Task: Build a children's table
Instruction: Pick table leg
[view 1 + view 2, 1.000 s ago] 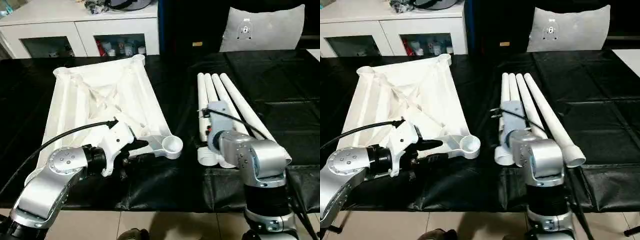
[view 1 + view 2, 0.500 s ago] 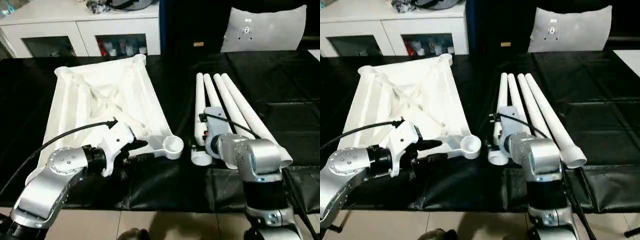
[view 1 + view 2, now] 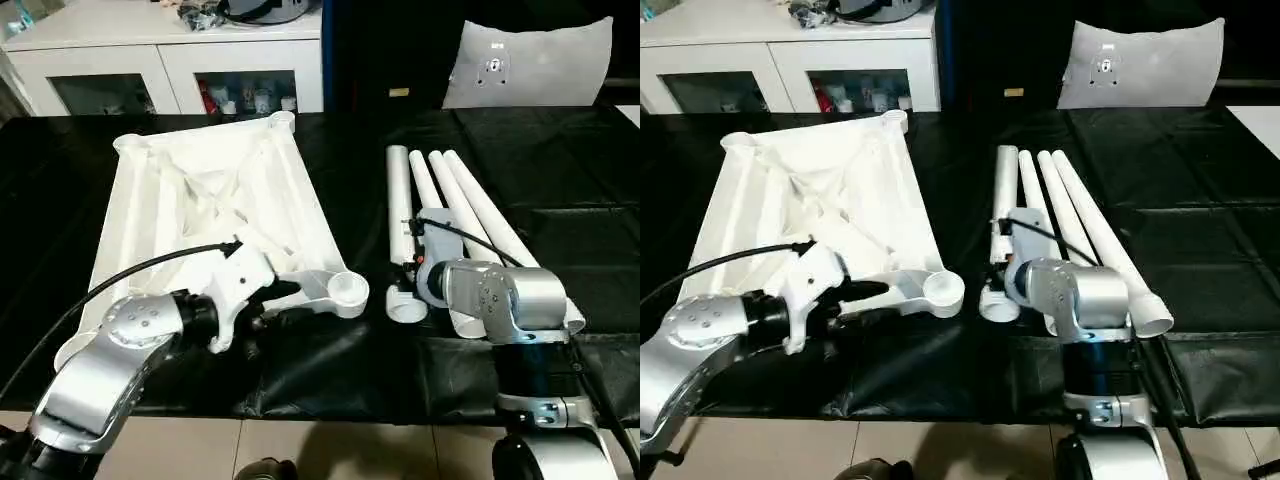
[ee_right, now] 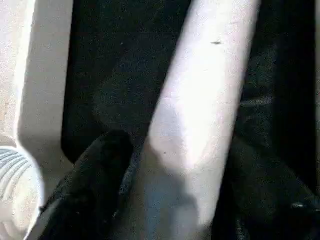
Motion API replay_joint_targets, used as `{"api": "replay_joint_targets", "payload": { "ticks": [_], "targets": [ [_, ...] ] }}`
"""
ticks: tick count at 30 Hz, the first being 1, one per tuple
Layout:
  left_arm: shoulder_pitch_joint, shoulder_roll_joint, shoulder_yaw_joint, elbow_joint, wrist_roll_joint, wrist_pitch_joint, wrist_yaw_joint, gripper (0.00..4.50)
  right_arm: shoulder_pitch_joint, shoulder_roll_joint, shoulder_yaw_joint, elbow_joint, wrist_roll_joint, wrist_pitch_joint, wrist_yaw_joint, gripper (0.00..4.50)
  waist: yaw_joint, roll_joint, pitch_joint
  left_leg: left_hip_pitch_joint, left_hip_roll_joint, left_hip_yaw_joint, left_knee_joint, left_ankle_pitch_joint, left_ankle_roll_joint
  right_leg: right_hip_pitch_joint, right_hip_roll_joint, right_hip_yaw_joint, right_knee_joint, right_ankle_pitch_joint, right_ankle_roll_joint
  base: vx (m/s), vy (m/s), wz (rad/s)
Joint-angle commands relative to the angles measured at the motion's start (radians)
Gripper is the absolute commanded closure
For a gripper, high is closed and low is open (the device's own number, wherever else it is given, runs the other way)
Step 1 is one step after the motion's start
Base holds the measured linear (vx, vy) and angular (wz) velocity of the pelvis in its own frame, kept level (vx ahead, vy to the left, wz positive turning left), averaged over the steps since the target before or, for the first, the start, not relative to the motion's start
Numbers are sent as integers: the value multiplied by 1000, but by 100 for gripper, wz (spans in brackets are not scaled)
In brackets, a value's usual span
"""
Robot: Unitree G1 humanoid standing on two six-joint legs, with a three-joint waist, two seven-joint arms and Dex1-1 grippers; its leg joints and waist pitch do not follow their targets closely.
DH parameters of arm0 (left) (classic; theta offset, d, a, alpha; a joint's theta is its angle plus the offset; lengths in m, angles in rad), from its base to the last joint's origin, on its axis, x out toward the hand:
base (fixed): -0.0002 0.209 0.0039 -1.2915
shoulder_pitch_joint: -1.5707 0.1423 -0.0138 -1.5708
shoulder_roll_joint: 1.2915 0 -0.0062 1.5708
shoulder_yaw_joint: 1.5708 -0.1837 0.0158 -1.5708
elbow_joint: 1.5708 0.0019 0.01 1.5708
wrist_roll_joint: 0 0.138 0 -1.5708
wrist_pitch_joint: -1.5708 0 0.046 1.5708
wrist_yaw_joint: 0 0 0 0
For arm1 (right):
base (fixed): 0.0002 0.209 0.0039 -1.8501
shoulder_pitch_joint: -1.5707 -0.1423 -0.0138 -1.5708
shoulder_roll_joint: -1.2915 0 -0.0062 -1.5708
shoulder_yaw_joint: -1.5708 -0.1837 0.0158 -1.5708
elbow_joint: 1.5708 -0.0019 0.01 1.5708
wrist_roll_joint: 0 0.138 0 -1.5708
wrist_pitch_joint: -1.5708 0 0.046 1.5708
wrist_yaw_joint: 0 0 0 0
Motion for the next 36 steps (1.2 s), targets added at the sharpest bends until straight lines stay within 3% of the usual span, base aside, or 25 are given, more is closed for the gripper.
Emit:
{"api": "replay_joint_targets", "payload": {
  "ticks": [1, 8, 14, 15, 16, 17, 18, 19, 21, 24, 25, 26, 27, 28, 29, 30, 31, 32, 34, 36],
  "targets": [
    [-10, 4, -9, 12, 4, 2, 8, 251, -15, -4, -4, 32, -3, -6, -2, 167, -2, -5, -73, 47, 64, -27, -69, -240, -98, 8, -55, 27, -79, -72, -177, 0, 0, 0],
    [-17, -11, -21, 33, 33, -23, 33, 251, -23, -2, -7, 57, -11, -16, -15, 231, -3, -5, -73, 49, 65, -25, -69, -250, -87, 6, -54, 26, -81, -95, -183, 0, 0, 0],
    [-43, -37, -20, 54, 40, -36, 64, 251, -38, 0, -29, 57, -10, -37, -29, 252, -1, -4, -73, 51, 66, -27, -70, -269, -99, 4, -54, 27, -83, -122, -173, 0, 0, 0],
    [-52, -46, -7, 60, 38, -48, 75, 251, -34, 4, -37, 29, -11, -93, -35, 252, -1, -5, -73, 51, 66, -27, -70, -269, -99, 4, -55, 27, -83, -118, -174, 0, 0, 0],
    [-66, -66, 19, 76, 30, -71, 95, 251, -17, 13, -47, -28, -4, -211, -24, 255, -1, 3, -74, 50, 66, -27, -69, -266, -104, 4, -56, 26, -82, -107, -172, 0, 0, 0],
    [-69, -70, 25, 80, 29, -76, 99, 251, -13, 15, -49, -41, -3, -236, -22, 255, 1, 0, -75, 50, 67, -25, -68, -272, -104, 3, -58, 27, -85, -104, -168, 0, 0, 0],
    [-95, -105, 62, 106, 8, -99, 123, 251, 4, 29, -70, -116, 22, -358, 2, 256, 2, 7, -76, 46, 67, -26, -66, -261, -95, 7, -60, 28, -82, -74, -162, 0, 0, 0],
    [-115, -129, 82, 123, -11, -96, 136, 251, 7, 38, -90, -146, 42, -390, 15, 256, 1, 1, -76, 47, 67, -24, -66, -260, -91, 6, -58, 28, -84, -62, -160, 0, 0, 0],
    [-144, -166, 108, 140, -44, -102, 147, 251, 5, 57, -136, -185, 105, -390, 53, 258, 1, -2, -79, 43, 66, -26, -64, -212, -62, 13, -56, 26, -78, 1, -167, 0, 0, 0],
    [-196, -221, 140, 160, -103, -102, 155, 251, 19, 70, -201, -247, 236, -376, 181, 259, 3, 4, -82, 41, 64, -26, -57, -186, -13, 19, -55, 21, -74, 55, -197, 0, 0, 0],
    [-204, -228, 146, 163, -114, -93, 156, 251, 22, 70, -208, -253, 253, -373, 198, 259, 3, 2, -82, 40, 65, -26, -57, -183, -7, 20, -55, 21, -74, 61, -202, 0, 0, 0],
    [-242, -263, 175, 175, -169, -52, 164, 251, 37, 73, -245, -282, 337, -362, 279, 259, 3, 8, -81, 40, 63, -25, -56, -190, -1, 20, -56, 20, -75, 54, -211, 0, 0, 0],
    [-257, -276, 187, 180, -189, -38, 167, 251, 40, 75, -260, -289, 367, -358, 306, 259, 3, 4, -81, 40, 63, -24, -54, -203, 6, 23, -58, 20, -76, 42, -224, 0, 0, 0],
    [-269, -288, 200, 180, -216, -19, 168, 251, 47, 73, -266, -295, 388, -352, 329, 259, 6, 5, -82, 40, 65, -27, -54, -201, 8, 22, -59, 20, -76, 35, -230, 0, 0, 0],
    [-289, -308, 220, 182, -260, 7, 170, 251, 60, 66, -273, -302, 421, -350, 363, 259, 4, -2, -79, 38, 64, -26, -55, -196, 13, 23, -56, 18, -77, 26, -239, 0, 0, 0],
    [-294, -314, 225, 184, -271, 14, 170, 251, 63, 63, -273, -303, 430, -351, 371, 259, 7, 0, -80, 39, 64, -25, -52, -193, 14, 23, -58, 18, -76, 18, -245, 0, 0, 0],
    [-327, -348, 255, 175, -353, 44, 171, 251, 99, 42, -264, -322, 482, -349, 441, 259, 6, -12, -78, 37, 65, -24, -52, -193, 19, 22, -58, 19, -81, -10, -249, 0, 0, 0],
    [-343, -365, 271, 174, -392, 57, 172, 251, 116, 33, -254, -331, 503, -361, 464, 259, 14, -10, -78, 40, 66, -21, -47, -193, 24, 25, -64, 20, -81, -35, -255, 0, 0, 0],
    [-377, -401, 313, 177, -482, 93, 187, 251, 133, 27, -245, -343, 532, -367, 485, 260, 12, -16, -75, 35, 66, -23, -50, -191, 29, 21, -59, 19, -84, -63, -255, 0, 0, 0],
    [-387, -409, 324, 182, -507, 103, 191, 251, 136, 27, -245, -349, 535, -361, 490, 260, 10, -19, -75, 35, 64, -23, -49, -189, 29, 19, -60, 19, -85, -94, -252, 0, 0, 0]
  ]
}}
